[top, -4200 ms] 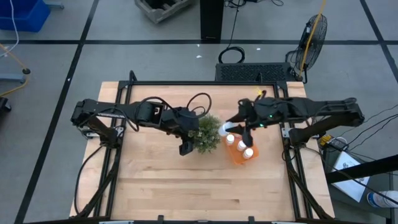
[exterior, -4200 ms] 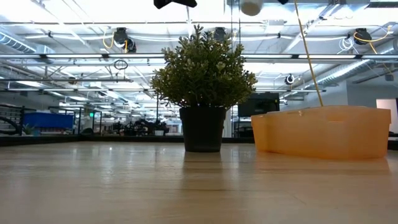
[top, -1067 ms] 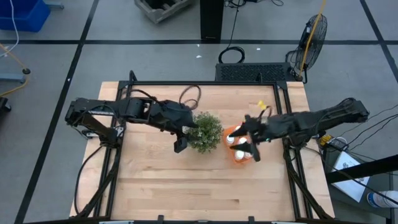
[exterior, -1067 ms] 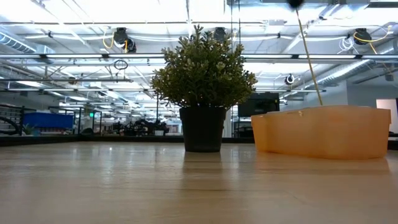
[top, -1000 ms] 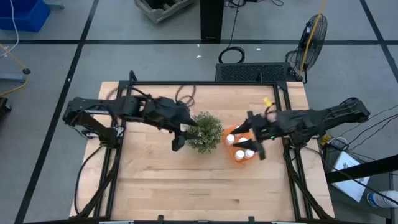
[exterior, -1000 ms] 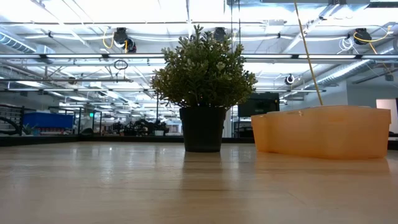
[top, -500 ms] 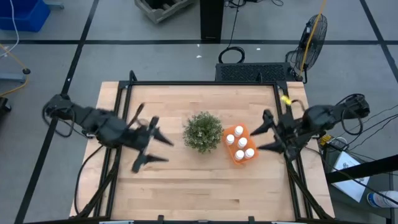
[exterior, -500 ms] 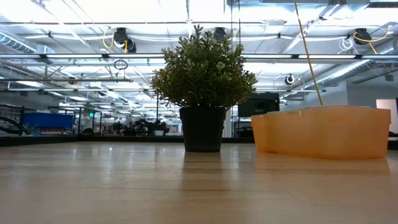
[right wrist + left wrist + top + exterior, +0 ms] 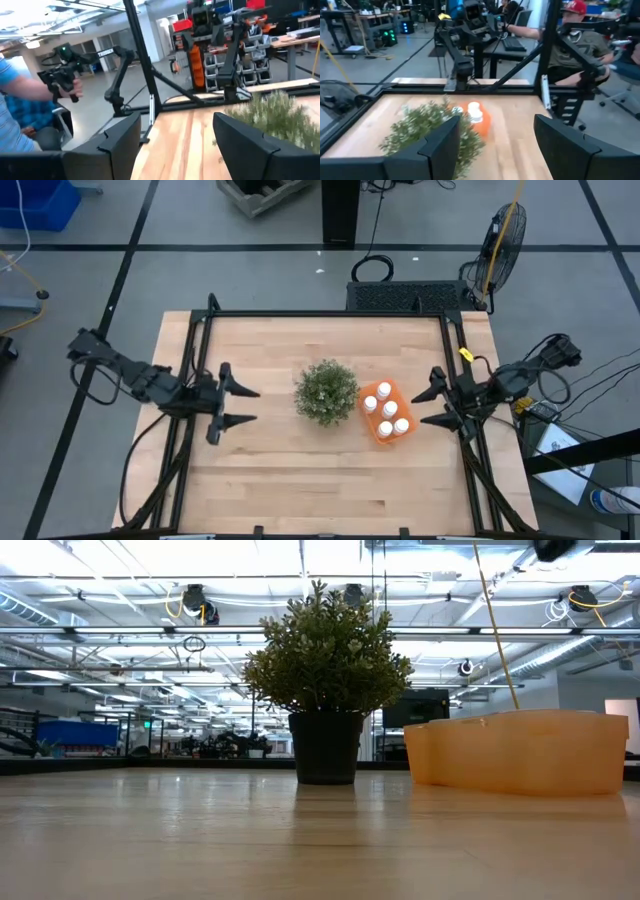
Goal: Pick and place pill bottles into a basket
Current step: Return to Home Position
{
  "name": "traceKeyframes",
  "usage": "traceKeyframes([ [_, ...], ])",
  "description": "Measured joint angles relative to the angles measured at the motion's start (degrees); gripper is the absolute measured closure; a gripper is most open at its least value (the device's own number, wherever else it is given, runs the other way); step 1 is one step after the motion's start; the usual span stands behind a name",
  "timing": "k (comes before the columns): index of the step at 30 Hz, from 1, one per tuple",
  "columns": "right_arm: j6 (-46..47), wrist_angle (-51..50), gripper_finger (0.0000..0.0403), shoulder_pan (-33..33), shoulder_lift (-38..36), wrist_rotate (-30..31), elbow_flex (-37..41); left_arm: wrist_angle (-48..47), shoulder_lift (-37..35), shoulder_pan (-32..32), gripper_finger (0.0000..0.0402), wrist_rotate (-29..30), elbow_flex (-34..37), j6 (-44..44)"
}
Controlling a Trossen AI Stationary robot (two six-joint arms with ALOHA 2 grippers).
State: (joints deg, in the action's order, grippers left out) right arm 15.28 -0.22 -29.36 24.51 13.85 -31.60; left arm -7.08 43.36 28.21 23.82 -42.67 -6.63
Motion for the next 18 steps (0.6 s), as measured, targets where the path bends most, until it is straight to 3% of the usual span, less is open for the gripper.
traceKeyframes([
  [11,-2.47,16.55,0.0163,0.00,-12.19,-0.39,22.62,1.19,-0.20,-10.82,0.0144,0.04,7.07,-1.61],
  [18,0.18,20.58,0.0165,0.02,-14.40,-1.79,28.02,1.38,-0.20,-15.75,0.0144,-5.79,9.50,1.22],
])
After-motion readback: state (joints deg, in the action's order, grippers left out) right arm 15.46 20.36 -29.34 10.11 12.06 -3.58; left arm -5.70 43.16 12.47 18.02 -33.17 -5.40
